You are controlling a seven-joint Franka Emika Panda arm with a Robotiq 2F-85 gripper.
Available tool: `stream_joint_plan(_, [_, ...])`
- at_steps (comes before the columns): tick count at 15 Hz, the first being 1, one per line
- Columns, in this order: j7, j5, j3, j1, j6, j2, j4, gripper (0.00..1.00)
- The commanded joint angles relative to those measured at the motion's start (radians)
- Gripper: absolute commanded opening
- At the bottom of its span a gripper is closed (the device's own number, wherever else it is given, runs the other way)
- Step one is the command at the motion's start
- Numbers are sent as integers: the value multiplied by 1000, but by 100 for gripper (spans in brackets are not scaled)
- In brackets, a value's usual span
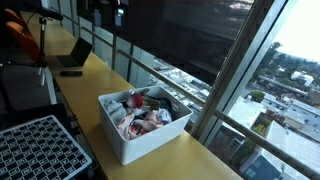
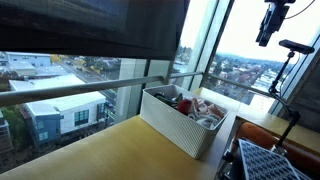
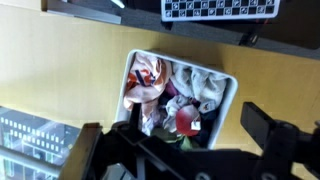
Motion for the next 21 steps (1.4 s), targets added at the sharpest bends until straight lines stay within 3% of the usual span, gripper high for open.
stream_joint_plan(1, [-61, -41, -52, -8, 145, 109, 118, 100])
stream_joint_plan(5, [-119, -15, -98, -23, 279, 247, 235, 100])
stream_joint_plan(10, [-68, 74, -101, -25, 326, 411, 319, 100])
stream_joint_plan(21, [95, 150, -84, -16, 596, 617, 156, 100])
